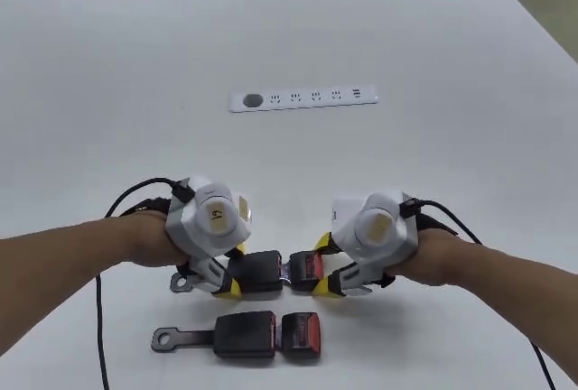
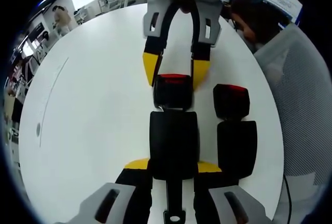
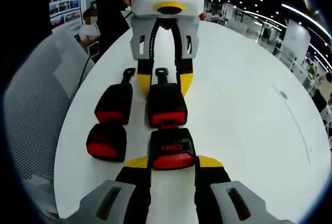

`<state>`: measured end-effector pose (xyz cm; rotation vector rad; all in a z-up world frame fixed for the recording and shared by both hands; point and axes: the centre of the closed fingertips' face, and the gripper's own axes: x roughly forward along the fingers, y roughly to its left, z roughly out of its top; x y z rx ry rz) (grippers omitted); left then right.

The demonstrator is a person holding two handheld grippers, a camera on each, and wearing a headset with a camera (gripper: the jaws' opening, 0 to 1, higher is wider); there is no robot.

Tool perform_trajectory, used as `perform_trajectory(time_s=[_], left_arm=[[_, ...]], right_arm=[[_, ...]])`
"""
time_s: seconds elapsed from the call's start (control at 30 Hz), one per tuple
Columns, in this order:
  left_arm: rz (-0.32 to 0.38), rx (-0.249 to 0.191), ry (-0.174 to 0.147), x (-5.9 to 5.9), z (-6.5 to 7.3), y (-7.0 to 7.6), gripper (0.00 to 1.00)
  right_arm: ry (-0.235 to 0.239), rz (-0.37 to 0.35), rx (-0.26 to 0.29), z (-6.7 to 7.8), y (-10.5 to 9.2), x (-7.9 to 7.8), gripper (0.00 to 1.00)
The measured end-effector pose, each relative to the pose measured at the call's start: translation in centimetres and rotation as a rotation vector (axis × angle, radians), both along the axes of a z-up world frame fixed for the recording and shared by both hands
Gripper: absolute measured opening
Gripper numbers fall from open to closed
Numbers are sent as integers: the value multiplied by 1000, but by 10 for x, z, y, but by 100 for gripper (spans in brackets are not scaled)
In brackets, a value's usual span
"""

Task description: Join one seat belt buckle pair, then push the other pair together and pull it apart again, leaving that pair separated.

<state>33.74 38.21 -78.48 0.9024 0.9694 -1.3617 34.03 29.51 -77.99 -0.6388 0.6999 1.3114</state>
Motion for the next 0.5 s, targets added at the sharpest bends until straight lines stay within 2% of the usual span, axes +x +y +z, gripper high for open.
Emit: perform_trajectory(time_s=[0.5], left_arm=[[12,-4,-3,-2,4,-3,30]], right_arm=[[0,-21,-15,0,2,-2,27]])
